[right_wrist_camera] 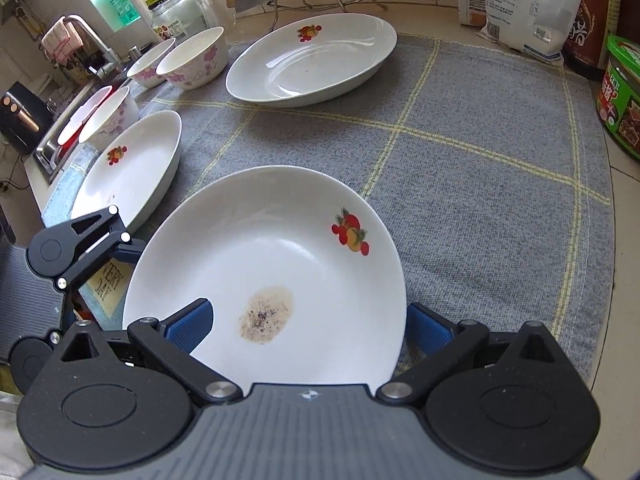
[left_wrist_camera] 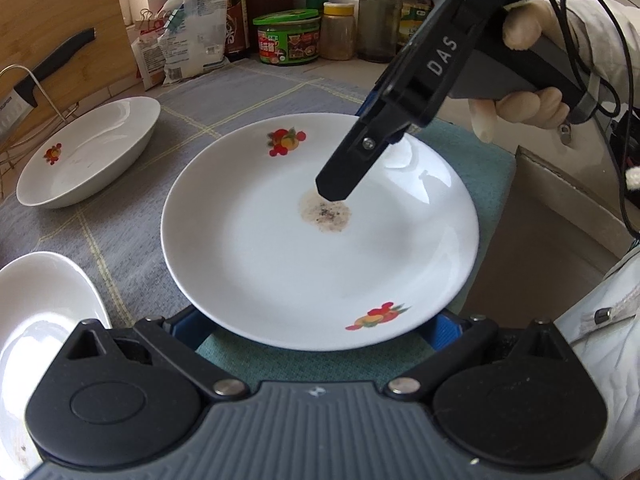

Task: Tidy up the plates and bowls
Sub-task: 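Hold the stained plate tilted up in the right tool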

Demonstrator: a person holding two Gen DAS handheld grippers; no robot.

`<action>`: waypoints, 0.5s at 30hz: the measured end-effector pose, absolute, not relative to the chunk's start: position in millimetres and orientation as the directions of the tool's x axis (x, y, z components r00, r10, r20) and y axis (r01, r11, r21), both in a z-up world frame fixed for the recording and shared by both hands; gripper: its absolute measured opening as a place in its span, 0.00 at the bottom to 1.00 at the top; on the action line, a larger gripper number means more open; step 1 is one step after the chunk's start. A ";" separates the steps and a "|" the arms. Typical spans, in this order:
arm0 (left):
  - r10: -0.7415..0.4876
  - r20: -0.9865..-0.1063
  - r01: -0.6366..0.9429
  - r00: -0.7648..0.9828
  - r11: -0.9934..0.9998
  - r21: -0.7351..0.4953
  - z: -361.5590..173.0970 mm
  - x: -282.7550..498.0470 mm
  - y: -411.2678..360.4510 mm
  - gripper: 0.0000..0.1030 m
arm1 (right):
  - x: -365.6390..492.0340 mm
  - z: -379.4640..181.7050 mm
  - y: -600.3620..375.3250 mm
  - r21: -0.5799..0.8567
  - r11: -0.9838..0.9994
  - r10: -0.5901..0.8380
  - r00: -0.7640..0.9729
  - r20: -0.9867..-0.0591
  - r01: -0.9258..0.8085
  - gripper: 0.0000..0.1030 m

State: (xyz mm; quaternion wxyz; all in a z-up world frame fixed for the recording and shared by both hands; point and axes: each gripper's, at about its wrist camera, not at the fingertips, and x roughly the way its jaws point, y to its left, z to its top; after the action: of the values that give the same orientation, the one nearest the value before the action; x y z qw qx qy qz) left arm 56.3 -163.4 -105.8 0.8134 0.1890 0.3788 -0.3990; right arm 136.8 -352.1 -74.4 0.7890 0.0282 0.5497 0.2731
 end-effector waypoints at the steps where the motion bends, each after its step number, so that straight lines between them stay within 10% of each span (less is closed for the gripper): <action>1: -0.507 -0.767 0.793 0.394 0.609 0.005 -105.8 56.3 -163.3 1.00 | 138.9 -74.4 -353.1 0.359 0.847 0.471 0.240 -0.849 -0.393 1.00; 15: -0.512 -0.768 0.804 0.386 0.594 0.008 -105.2 58.1 -163.8 1.00 | 159.7 -75.9 -356.6 0.489 0.814 0.551 0.153 -0.820 -0.312 1.00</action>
State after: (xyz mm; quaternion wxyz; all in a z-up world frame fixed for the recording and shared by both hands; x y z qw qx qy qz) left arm 58.1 -163.8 -105.2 0.8094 0.1941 0.3769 -0.4064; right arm 159.7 -356.6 -75.9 0.7524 0.1023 0.5840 0.2870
